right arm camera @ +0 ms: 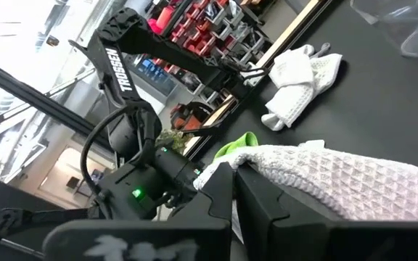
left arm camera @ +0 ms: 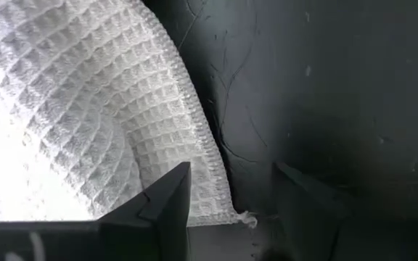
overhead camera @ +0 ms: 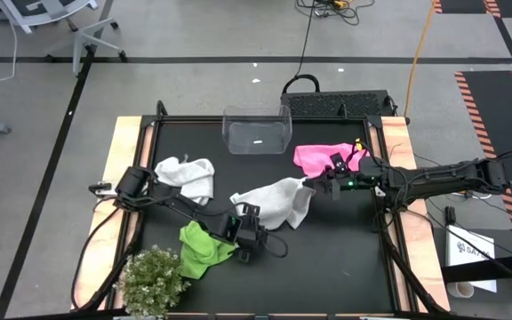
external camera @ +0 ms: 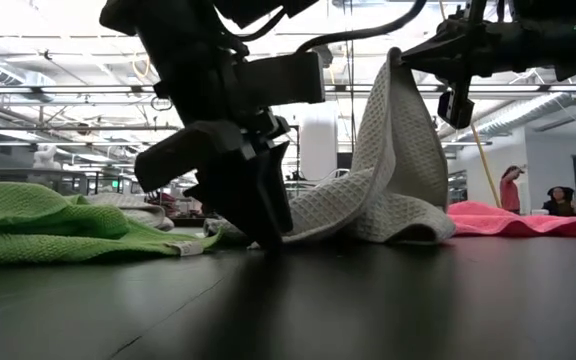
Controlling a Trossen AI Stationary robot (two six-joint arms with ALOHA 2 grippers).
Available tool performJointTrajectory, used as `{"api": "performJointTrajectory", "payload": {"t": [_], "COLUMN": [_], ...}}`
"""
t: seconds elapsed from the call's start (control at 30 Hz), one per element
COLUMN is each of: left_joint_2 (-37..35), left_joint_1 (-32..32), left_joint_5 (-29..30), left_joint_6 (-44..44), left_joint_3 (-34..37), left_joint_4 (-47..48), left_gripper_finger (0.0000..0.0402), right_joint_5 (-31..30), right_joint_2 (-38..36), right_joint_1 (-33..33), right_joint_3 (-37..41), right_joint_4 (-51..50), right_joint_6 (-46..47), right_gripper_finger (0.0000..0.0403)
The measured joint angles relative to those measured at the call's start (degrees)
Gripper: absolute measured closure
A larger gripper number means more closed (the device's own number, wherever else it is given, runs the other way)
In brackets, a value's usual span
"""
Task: Fold microfiber towels
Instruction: Fold the right gray microfiber cloth
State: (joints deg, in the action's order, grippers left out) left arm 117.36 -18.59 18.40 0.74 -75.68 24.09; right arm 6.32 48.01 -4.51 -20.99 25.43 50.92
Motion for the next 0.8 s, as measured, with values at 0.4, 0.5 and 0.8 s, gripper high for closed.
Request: {"api": "performJointTrajectory", "payload": {"t": [0.4,0.5,0.8], "left_joint_2": [0.22,0.20,0.33], "left_joint_1": [1.72,2.65,4.29], "left_joint_5": [-1.43,-3.96,-3.49], "left_joint_6": [-5.35,-9.27,-15.79], "left_joint_3": [0.04,0.05,0.11], "left_joint_4": [-0.01,0.16,0.26], "left_gripper_finger": [0.0230,0.0263,0.0392], "right_joint_5": [-0.03,-0.03,-0.05], "right_joint_2": [0.00,0.00,0.00], "right_joint_1": [0.00,0.00,0.00], "right_joint_3": [0.00,0.00,0.00], "right_joint_4": [0.04,0.04,0.05], "right_joint_6": [0.42,0.44,0.45], "right_gripper_finger": [0.0403,0.0403,0.0403]}}
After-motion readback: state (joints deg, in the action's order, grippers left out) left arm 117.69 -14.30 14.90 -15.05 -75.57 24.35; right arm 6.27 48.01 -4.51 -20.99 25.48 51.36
